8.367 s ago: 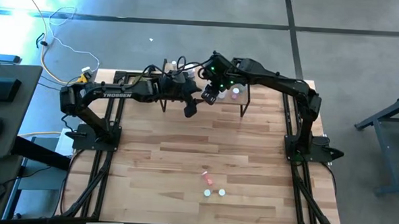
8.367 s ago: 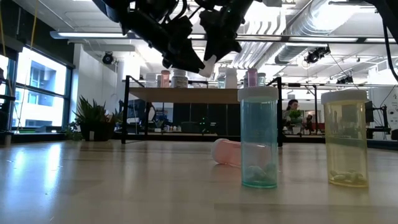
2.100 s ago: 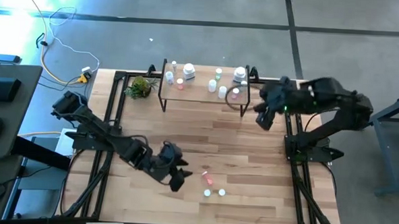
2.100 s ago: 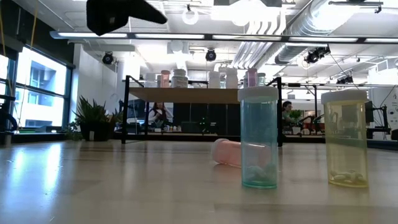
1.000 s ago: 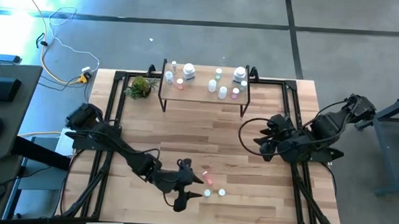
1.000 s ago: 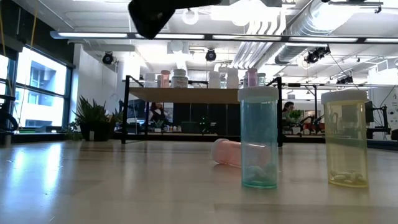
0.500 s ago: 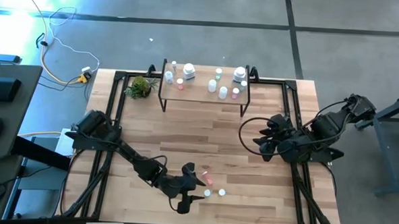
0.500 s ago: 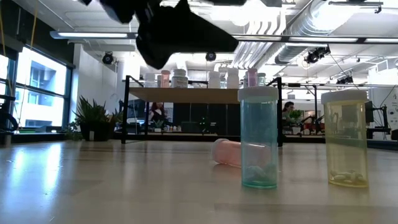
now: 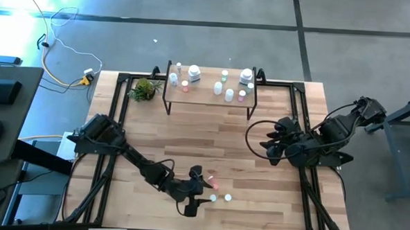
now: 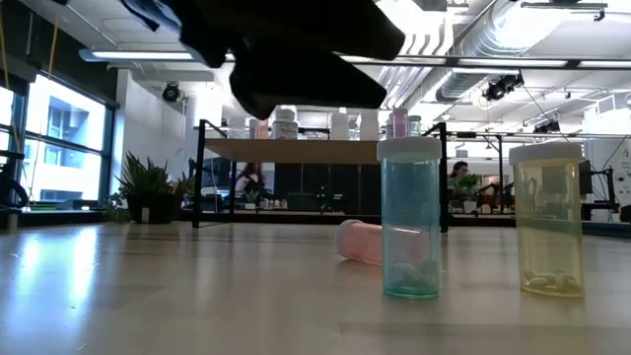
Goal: Pick and place medicine bottles onto shelf by color
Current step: Put the yellow pill bottle on the shelf
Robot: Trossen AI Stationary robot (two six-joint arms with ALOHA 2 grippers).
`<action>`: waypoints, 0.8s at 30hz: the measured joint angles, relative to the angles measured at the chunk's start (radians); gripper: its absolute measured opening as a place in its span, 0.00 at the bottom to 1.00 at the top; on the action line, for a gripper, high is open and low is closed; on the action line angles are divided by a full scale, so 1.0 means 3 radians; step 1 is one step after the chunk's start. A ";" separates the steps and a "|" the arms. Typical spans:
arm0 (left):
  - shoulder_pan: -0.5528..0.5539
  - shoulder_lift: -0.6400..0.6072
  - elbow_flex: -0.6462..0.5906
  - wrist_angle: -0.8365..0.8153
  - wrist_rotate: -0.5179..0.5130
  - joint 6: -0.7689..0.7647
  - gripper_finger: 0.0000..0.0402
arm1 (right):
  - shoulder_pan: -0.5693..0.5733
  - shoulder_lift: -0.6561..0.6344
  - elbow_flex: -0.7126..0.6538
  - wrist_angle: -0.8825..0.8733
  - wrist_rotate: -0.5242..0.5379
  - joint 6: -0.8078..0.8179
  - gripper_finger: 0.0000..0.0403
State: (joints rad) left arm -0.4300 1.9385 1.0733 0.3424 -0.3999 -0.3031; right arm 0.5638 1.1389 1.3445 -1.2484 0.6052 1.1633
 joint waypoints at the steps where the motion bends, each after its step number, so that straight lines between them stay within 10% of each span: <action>1: 0.0017 0.0000 0.0000 -0.0003 0.0023 -0.0001 0.56 | 0.0000 0.0000 0.0000 0.0000 0.0021 -0.0001 0.54; 24: 0.0052 0.0213 0.0000 0.0234 0.0291 -0.0203 0.56 | 0.0000 0.0001 0.0001 -0.0001 0.0114 0.0008 0.54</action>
State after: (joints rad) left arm -0.4143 2.0025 1.0733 0.4125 -0.3126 -0.3641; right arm 0.5636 1.1393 1.3449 -1.2488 0.6395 1.1658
